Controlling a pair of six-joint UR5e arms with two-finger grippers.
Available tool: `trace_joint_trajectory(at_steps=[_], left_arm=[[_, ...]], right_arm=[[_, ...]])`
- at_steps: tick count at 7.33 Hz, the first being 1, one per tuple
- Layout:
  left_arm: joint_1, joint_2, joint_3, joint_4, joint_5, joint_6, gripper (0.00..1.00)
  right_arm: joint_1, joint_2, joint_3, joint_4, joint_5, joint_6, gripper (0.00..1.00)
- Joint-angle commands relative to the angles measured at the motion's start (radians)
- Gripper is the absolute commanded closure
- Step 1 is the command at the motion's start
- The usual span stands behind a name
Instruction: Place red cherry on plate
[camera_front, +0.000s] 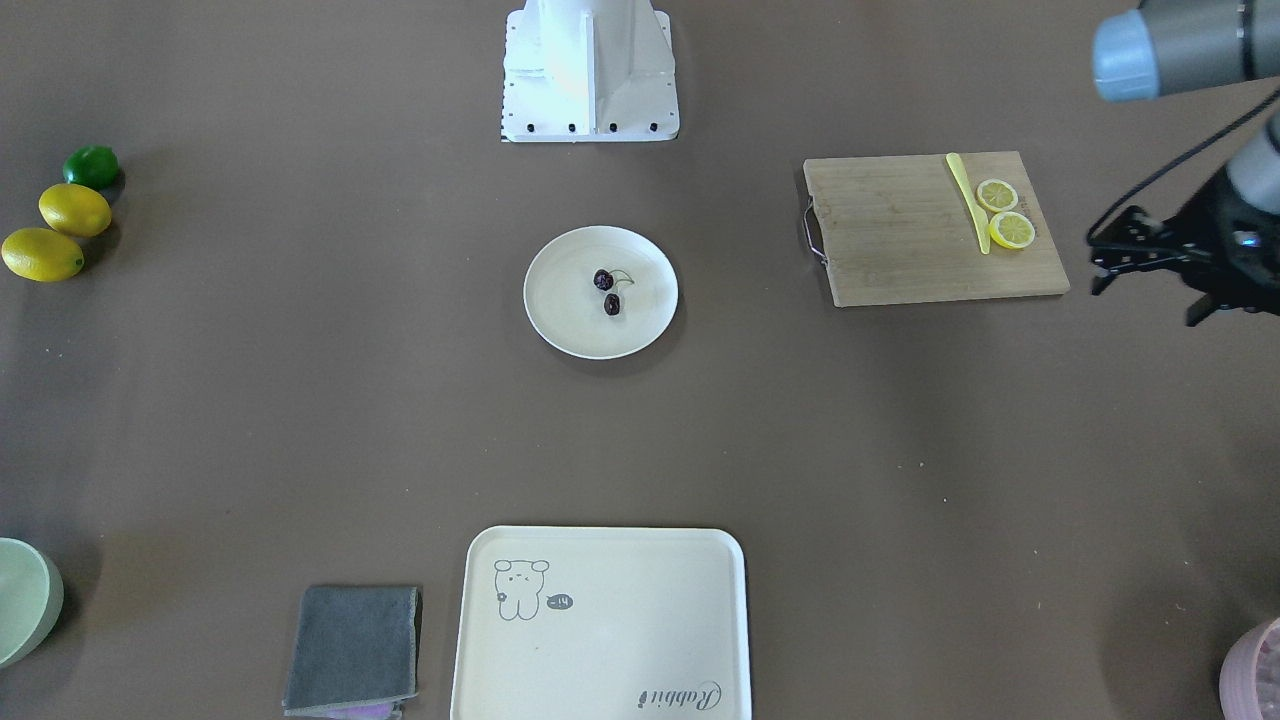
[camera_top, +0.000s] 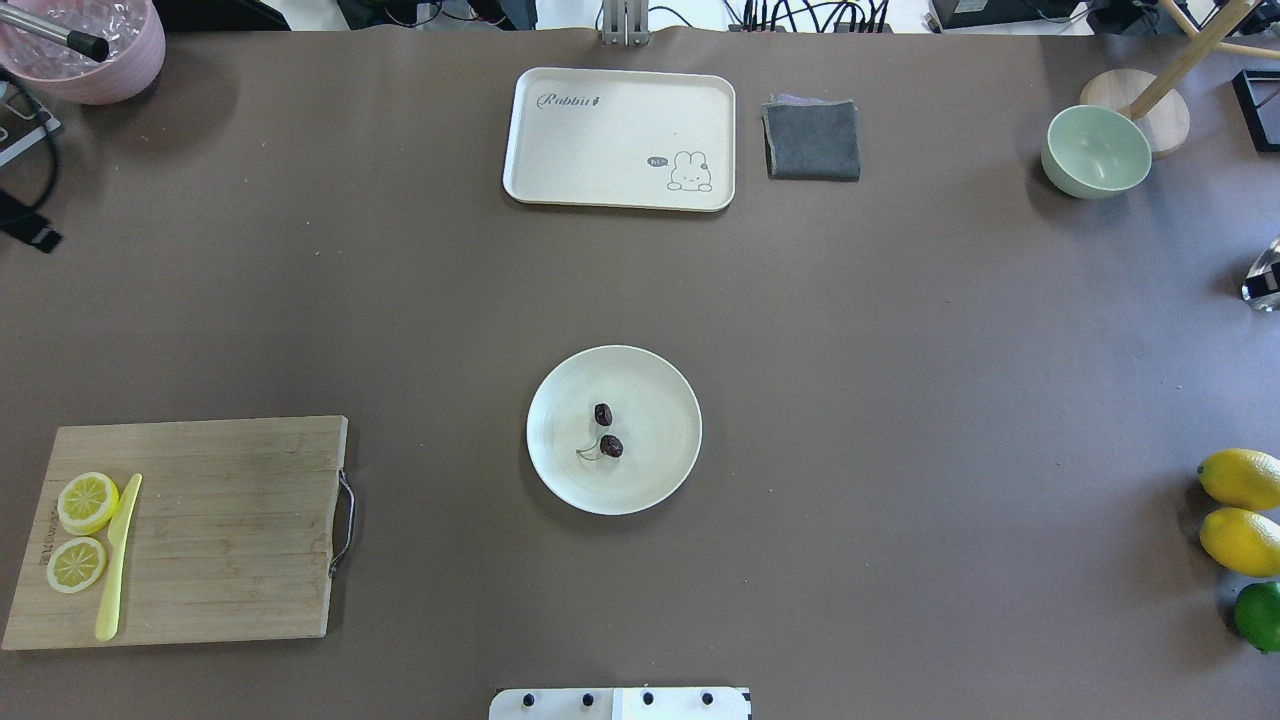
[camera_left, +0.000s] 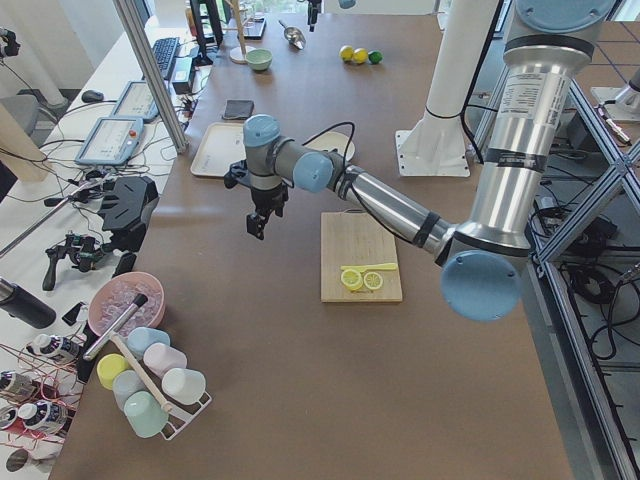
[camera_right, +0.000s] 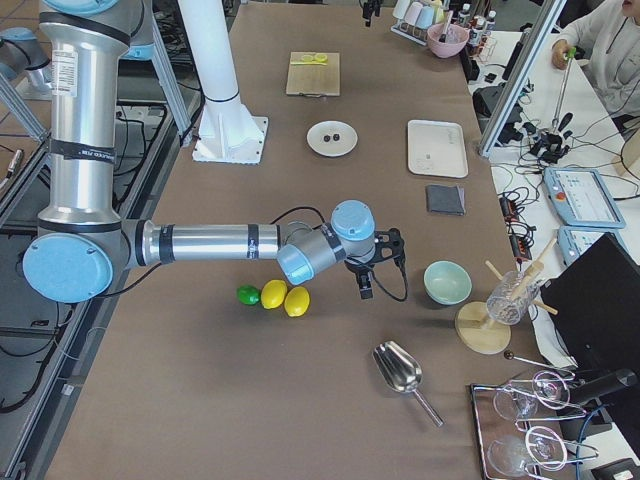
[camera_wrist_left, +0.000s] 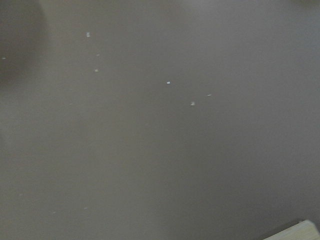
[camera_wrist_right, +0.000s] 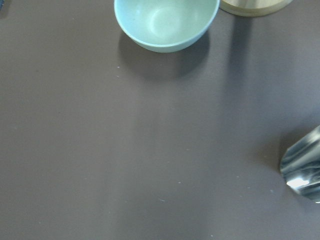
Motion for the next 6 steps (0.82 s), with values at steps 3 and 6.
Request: trace_joint_trajectory(at_steps=[3,6], left_arm=[[-0.189,0.224,0.03,0.001,-0.062,0.272,0.02],[-0.316,0.263,0.066,0.004,-0.215,0.275,0.03]], right_arm=[[0.177,0.006,0.002,-0.242,0.002,-0.324,0.0],[0.177,-0.005,0.007,-0.242,-0.003,-0.333,0.0]])
